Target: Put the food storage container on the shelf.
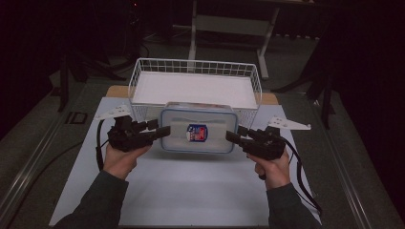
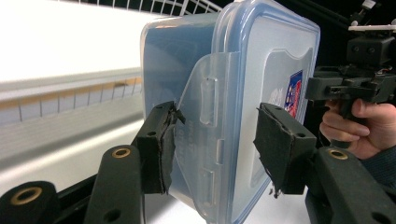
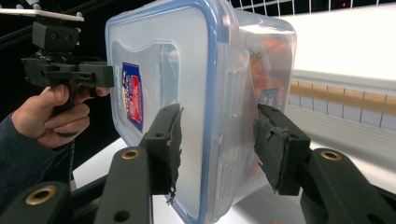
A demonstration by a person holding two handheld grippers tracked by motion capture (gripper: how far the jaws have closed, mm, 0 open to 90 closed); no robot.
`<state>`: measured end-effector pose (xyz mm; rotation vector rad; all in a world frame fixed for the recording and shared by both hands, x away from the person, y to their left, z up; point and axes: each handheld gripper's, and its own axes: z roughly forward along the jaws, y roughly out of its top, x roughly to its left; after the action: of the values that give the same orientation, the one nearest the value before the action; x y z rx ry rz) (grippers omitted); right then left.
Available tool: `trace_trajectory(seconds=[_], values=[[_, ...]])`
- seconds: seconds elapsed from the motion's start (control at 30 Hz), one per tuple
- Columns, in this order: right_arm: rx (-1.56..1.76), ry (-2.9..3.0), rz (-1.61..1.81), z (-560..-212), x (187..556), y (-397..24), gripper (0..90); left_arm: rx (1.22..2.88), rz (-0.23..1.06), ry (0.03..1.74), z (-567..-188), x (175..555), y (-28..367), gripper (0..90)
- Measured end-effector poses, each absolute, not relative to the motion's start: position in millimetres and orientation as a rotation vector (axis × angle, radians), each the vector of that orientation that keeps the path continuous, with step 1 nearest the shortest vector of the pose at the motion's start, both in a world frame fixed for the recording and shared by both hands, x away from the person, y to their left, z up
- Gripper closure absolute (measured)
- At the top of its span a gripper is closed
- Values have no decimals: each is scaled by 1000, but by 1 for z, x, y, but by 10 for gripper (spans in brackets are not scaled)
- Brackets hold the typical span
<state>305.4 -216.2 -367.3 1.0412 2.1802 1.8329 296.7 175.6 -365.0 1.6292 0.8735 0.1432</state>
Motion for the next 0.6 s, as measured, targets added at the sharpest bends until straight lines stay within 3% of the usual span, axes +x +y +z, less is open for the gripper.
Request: trace_trajectory(seconds=[0.6], values=[[1009, 2134, 1868, -342, 330, -208, 520, 1578, 165, 866, -343, 319, 184, 488]])
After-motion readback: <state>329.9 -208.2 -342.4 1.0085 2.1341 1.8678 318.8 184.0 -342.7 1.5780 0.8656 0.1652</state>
